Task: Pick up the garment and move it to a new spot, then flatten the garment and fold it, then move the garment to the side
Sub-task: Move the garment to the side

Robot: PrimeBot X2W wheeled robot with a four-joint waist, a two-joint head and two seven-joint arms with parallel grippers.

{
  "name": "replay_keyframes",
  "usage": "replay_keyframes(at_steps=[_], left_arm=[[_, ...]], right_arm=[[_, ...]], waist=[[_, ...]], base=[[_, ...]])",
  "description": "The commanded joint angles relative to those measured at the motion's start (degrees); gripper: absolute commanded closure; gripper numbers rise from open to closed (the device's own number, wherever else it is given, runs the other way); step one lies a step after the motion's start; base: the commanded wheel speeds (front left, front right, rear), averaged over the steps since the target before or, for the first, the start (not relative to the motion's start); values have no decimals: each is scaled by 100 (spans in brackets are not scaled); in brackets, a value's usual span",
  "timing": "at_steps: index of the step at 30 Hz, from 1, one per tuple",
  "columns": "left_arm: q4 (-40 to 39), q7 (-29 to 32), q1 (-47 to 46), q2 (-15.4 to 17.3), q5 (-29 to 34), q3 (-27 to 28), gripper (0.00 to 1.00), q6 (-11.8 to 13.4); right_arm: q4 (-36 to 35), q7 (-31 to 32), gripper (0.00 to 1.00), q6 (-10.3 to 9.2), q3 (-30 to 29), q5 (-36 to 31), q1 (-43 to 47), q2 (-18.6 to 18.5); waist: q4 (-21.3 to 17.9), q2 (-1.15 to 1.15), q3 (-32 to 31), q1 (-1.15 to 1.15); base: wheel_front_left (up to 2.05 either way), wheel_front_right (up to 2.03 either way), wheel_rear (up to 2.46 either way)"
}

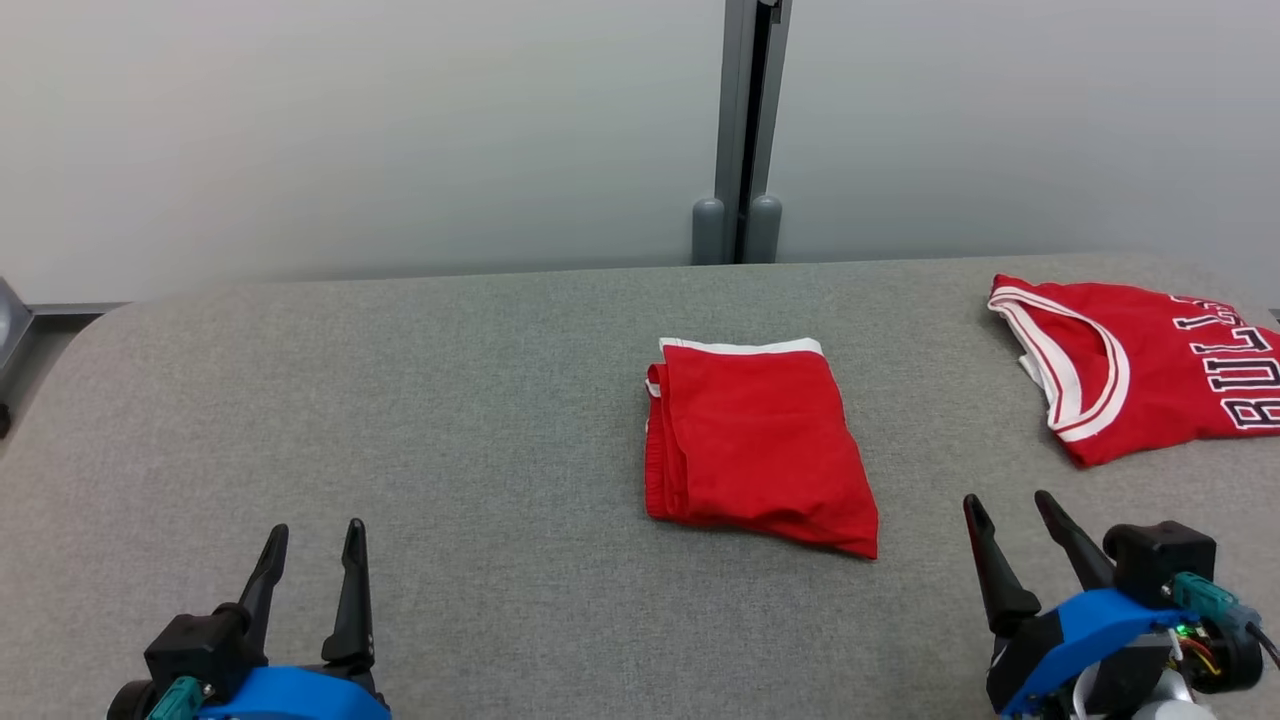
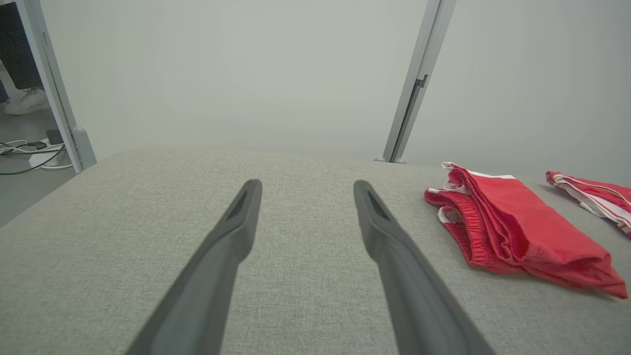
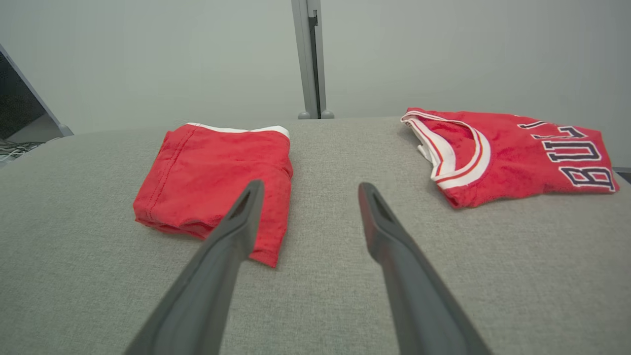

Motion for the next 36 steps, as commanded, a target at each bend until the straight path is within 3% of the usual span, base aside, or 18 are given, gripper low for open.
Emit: replay_keyframes(at_steps=[1,8,15,28,33,34,35,36], left_arm=[[-47,34,-151,28,-17,-36,0,5],[-178,130,-395,68,26,-124,0,-36],[-339,253,-658,74,57,-231,0,-10],[-300,91,-1120,-8,119,-574,0,-145],[-245,29,-1192,-3,102,-609,0,-151],[-231,25,-1196,-6,93,-615,0,-150],[-221,13,-1198,-10,86,-620,0,-147],[-206,5,-1202,-12,77,-619,0,-141]], right_arm=[[92,88,0,1,11,46,-223,-20],[545,506,0,1,-1,277,-1094,-111],[1751,1332,0,1,25,661,-2284,-172],[4069,1456,0,2,-1015,33,-3603,-167],[4591,1657,0,2,-1002,222,-3727,-30],[4658,1697,31,2,-940,243,-3735,-20],[4702,1744,76,2,-831,233,-3749,-12],[4721,1780,100,2,-709,231,-3774,-15]], waist=[[66,0,71,0],[277,0,353,0],[590,0,691,0],[1125,0,1300,0],[1157,0,1354,0],[1148,0,1358,0],[1137,0,1361,0],[1122,0,1364,0]], base=[[0,0,0],[0,0,0],[0,0,0],[0,0,0],[0,0,0],[0,0,0],[0,0,0],[0,0,0]])
